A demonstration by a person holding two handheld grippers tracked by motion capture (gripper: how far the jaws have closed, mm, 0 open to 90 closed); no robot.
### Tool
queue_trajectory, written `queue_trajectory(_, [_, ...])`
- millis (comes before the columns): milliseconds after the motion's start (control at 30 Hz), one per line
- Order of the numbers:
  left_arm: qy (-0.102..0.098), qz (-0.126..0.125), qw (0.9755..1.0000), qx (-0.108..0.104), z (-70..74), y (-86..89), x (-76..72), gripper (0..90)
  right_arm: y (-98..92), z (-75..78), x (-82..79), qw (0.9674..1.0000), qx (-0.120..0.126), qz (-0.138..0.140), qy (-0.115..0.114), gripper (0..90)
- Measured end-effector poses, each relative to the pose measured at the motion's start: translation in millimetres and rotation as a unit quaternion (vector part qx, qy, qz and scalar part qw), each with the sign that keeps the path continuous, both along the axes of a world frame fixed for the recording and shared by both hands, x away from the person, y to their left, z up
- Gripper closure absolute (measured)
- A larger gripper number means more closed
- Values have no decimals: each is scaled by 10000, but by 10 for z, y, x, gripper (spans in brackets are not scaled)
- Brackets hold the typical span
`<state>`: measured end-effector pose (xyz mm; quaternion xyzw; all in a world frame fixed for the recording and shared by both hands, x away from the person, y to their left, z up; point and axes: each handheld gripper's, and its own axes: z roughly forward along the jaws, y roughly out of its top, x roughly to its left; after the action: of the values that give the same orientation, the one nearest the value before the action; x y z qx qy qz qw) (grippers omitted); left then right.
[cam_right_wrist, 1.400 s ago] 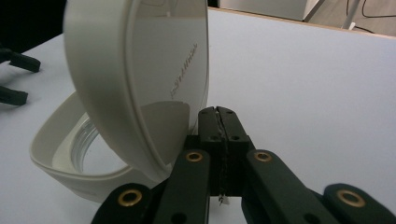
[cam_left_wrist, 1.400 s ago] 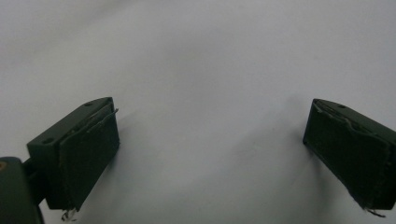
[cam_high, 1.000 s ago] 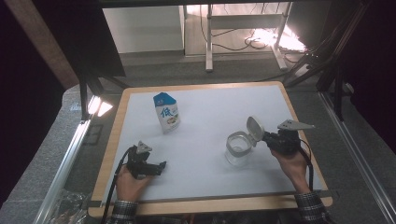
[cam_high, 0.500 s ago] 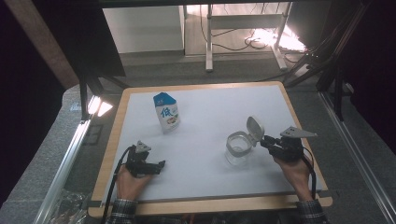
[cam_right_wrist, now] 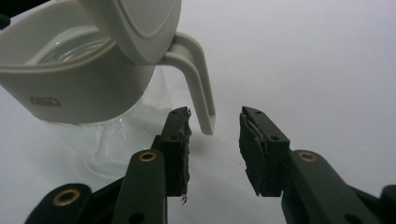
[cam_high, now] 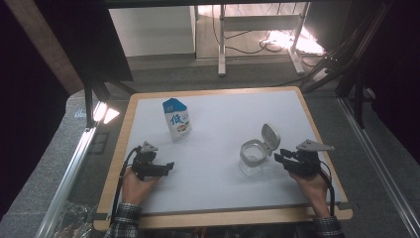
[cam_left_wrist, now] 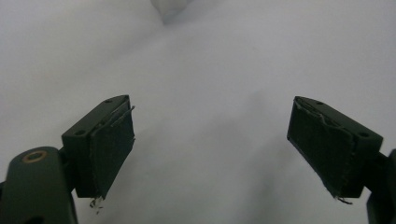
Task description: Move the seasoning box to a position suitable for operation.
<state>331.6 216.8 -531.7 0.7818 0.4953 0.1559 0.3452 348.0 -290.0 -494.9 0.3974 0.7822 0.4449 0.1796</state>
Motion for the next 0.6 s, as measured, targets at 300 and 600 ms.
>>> queue_trajectory(300, [29, -61, 9999, 138, 133, -26, 223, 78, -26, -84, -6, 9999, -47, 12, 88, 583])
queue_trajectory(600, [81, 2, 9998, 198, 261, 30, 434, 95, -34, -135, -5, 9998, -116, 19, 145, 550])
